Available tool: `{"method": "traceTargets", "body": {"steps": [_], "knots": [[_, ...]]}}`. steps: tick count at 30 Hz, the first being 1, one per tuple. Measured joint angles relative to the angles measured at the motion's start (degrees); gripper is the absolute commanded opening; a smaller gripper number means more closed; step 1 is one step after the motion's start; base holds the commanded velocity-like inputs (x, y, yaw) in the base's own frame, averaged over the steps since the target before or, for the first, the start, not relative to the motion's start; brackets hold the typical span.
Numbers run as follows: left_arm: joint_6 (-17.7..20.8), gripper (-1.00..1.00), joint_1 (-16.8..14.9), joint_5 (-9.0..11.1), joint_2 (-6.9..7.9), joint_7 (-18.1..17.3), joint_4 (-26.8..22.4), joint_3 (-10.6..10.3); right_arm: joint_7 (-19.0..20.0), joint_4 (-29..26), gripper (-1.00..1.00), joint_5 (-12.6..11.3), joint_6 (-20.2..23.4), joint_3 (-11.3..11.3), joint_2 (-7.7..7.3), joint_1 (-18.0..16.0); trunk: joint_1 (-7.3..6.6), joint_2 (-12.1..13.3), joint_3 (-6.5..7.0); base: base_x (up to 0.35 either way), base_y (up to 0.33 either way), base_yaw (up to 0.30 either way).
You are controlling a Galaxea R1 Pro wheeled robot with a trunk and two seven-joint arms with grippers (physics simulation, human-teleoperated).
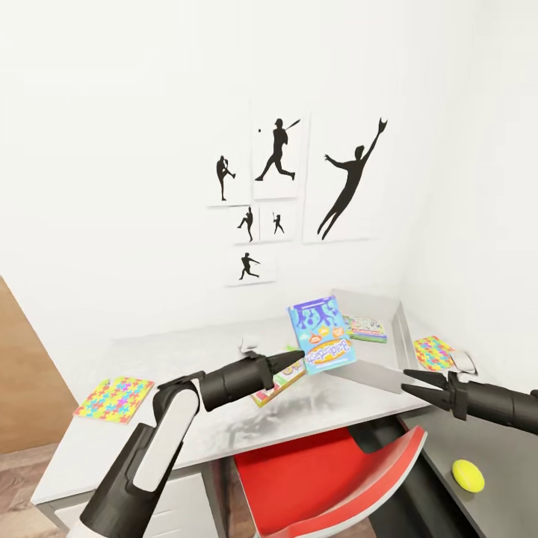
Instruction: Put all the toys in the child's room - the three board games (two on the bed and one on the table), the two jigsaw puzzles on the table, and the tennis ball on the table - inside the toy box on the table in the child's room.
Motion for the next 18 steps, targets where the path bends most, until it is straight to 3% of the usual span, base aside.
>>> {"method": "traceTargets", "body": {"steps": [11, 18], "knots": [[0.3, -1.0, -1.1, -0.1, -0.75, 0.9, 1.8, -1.0, -0.1, 2.2, 1.0, 0.1, 0.1, 0.1, -0.06, -0.3, 0.0, 0.0, 0.02, 0.0, 0.0, 0.0], [0.2, -1.0, -3.7, -0.1, -0.96, 0.8, 5.7, -5.6, 0.0, 4.1, 1.0, -0.2, 0.2, 0.0, -0.54, -0.7, 0.0, 0.0, 0.02, 0.0, 0.0, 0.0]]}}
